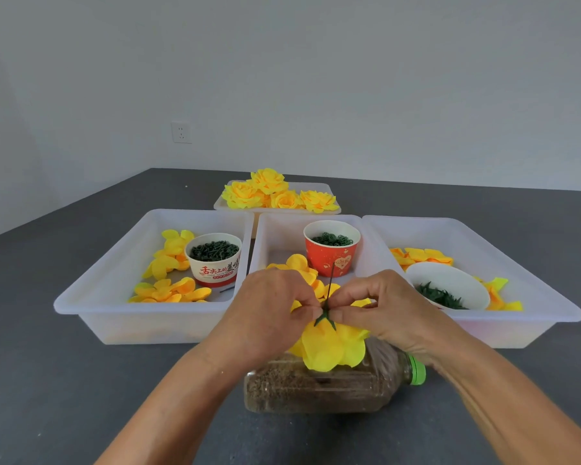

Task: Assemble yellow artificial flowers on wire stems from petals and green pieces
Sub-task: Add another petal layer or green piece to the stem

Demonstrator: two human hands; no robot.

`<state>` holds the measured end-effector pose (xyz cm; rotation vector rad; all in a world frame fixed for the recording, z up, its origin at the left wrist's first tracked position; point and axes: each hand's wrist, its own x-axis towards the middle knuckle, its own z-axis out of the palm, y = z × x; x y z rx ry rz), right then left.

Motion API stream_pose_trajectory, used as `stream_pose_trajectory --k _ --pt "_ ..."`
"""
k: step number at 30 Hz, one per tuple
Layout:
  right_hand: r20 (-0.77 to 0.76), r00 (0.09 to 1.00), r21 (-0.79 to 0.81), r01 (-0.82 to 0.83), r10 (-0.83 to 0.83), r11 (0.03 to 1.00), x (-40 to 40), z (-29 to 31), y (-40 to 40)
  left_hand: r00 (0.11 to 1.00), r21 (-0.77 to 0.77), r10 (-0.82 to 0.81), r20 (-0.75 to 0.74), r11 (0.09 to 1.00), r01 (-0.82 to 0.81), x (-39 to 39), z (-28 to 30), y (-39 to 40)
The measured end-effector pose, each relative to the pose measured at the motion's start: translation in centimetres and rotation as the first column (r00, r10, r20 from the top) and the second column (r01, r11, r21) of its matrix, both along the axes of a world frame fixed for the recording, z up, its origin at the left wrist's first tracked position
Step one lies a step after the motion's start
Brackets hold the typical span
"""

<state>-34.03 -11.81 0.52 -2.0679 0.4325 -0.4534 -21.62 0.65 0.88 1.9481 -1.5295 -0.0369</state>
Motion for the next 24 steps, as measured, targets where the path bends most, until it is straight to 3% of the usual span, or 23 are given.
stream_pose_trajectory --k 6,19,24 --pt "0.076 0.995 0.048 0.066 -0.070 0.997 -0.4 0.0 0.1 0.986 -0.100 0.038 -0.165 0.993 -0.055 0.4 -0.2 0.6" --pt "0.288 0.954 -0.084 0.109 -0.081 0.990 0.1 -2.7 0.7 0.973 -0.146 -0.006 -0.233 0.989 -0.028 0.2 -1.4 -0.1" --pt "0.407 0.909 -0.145 0.164 -0.092 0.976 0.1 -3.8 1.1 0.979 -0.237 -0.052 -0.195 0.971 0.004 0.4 -2.4 -0.1"
